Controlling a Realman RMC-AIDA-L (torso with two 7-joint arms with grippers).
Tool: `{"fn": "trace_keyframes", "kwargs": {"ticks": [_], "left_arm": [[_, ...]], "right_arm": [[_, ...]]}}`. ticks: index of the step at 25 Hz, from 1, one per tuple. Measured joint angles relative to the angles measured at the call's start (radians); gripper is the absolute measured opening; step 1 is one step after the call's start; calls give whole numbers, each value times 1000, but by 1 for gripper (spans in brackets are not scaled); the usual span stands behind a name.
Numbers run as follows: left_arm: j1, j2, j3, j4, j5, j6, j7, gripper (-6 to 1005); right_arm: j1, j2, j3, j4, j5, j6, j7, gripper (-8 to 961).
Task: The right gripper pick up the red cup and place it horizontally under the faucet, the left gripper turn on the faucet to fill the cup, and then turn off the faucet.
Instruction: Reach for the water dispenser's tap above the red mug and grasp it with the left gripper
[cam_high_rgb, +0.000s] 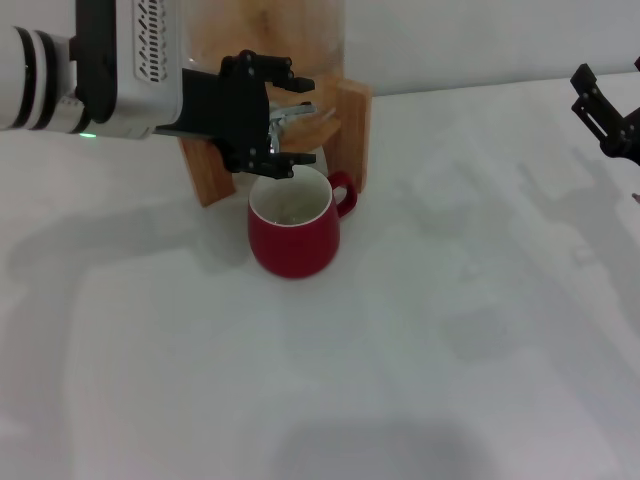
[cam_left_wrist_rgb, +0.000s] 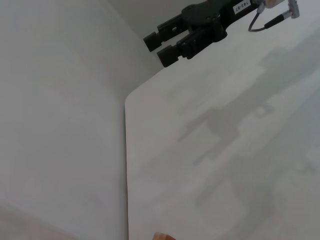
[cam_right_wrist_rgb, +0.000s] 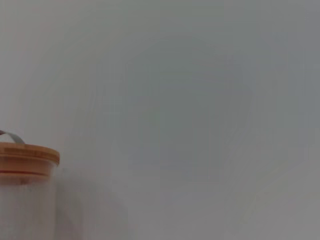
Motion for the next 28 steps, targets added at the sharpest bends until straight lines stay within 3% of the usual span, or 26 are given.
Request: {"fn": "trace_keyframes", "kwargs": {"ticks": [28], "left_arm": [[33, -2, 2, 64, -5, 2, -8, 771]], "right_arm": [[6, 0, 5, 0, 6, 2, 0, 817]]}}
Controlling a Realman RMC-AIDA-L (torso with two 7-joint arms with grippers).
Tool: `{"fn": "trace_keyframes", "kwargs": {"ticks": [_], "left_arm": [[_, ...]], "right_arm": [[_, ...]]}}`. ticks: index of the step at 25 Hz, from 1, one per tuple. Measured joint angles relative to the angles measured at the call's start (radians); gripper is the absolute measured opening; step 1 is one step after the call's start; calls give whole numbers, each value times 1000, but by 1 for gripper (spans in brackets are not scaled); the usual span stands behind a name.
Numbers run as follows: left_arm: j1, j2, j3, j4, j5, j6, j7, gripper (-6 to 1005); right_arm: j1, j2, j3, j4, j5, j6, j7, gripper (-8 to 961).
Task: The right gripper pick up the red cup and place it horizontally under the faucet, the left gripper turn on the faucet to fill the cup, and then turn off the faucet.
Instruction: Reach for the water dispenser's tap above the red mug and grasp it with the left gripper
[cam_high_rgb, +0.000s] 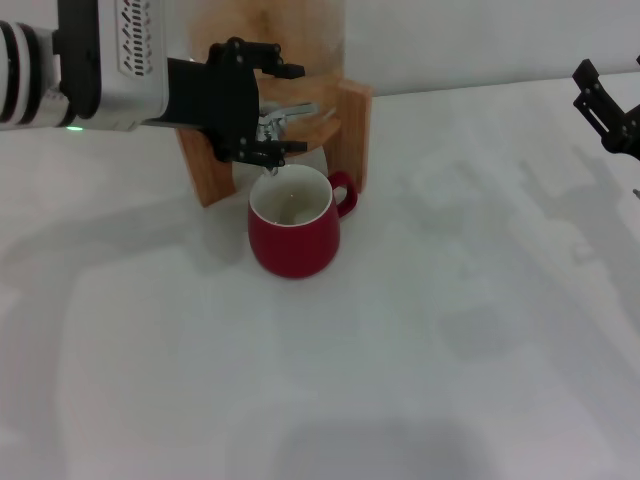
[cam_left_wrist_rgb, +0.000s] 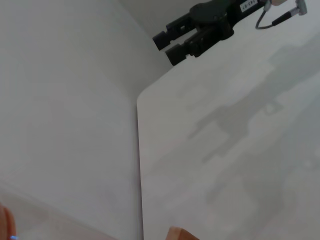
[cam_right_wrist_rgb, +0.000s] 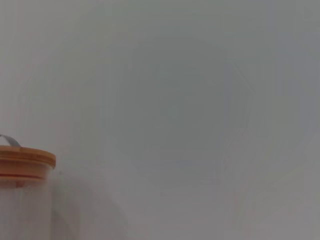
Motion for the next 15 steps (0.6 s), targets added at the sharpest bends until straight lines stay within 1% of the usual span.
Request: {"fn": "trace_keyframes", "kwargs": {"ticks": [15], "left_arm": [[4, -1, 4, 6, -1, 4, -9, 770]], "right_arm": [[-2, 0, -5, 0, 0, 0, 0, 817]]}}
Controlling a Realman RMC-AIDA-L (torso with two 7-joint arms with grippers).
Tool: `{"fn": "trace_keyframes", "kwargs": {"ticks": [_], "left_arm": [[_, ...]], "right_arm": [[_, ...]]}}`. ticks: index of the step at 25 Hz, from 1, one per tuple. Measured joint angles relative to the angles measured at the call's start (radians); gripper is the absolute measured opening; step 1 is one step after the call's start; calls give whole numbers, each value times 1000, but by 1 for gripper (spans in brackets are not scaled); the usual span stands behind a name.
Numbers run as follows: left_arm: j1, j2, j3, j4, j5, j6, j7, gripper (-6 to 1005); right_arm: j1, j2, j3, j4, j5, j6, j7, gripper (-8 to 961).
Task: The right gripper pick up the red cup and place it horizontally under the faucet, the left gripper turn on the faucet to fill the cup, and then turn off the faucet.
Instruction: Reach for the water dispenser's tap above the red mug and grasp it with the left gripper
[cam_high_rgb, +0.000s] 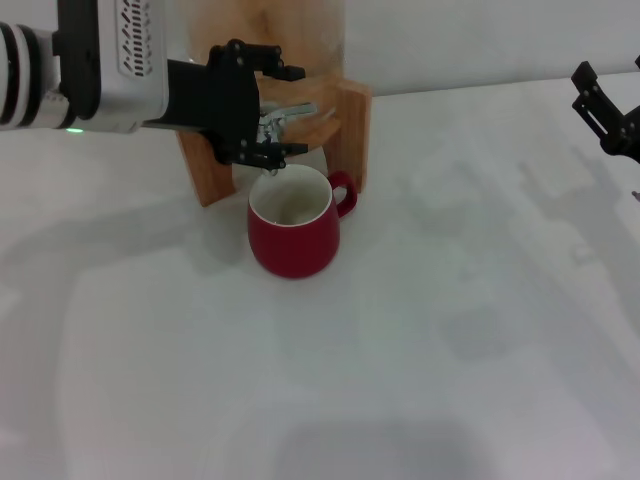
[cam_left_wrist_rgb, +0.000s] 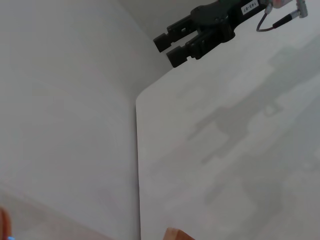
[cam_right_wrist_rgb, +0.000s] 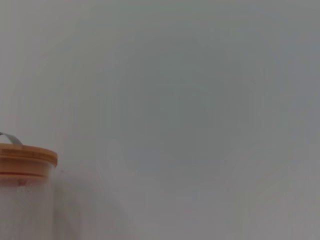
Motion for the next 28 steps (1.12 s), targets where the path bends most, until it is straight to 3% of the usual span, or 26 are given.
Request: {"fn": "trace_keyframes", "kwargs": {"ticks": [28], "left_arm": [[4, -1, 0, -74, -16, -15, 43, 772]], "right_arm": [[-2, 0, -24, 5, -3, 5, 2, 816]]}}
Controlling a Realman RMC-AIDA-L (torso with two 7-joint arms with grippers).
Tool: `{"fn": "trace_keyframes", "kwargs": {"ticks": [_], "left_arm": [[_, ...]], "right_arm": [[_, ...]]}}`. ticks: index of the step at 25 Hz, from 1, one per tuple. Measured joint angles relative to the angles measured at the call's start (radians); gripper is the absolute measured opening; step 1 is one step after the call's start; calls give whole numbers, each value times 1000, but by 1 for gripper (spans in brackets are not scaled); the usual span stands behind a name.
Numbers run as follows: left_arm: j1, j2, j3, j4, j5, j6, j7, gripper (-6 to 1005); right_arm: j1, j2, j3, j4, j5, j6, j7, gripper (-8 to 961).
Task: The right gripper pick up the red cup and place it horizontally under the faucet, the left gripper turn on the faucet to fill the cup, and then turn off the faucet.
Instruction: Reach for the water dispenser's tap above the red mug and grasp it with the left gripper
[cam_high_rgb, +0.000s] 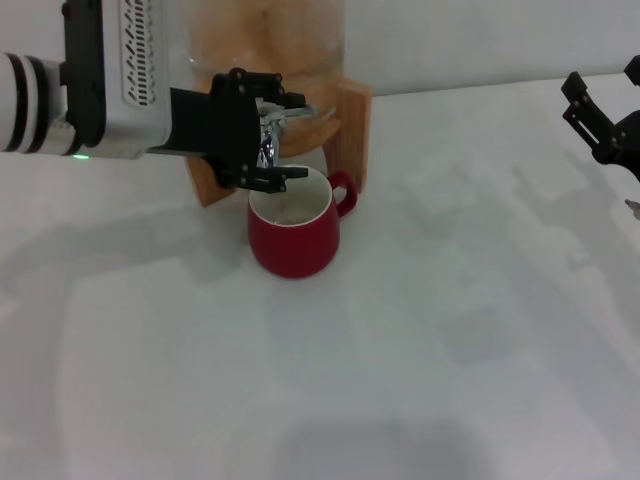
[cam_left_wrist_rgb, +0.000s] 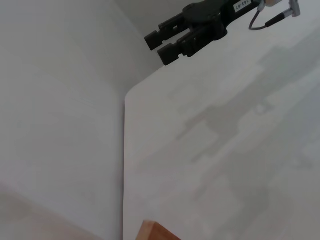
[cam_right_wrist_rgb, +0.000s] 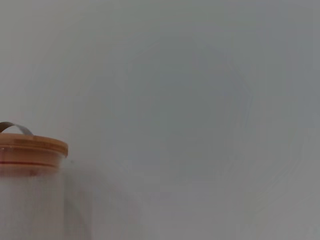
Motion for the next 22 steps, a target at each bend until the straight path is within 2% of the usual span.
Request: {"fn": "trace_keyframes", "kwargs": {"ticks": [22], "left_arm": [[-16, 3, 0, -5, 6, -8, 26, 770]], "right_arm": [[4, 0, 1, -1, 3, 0, 0, 817]]}}
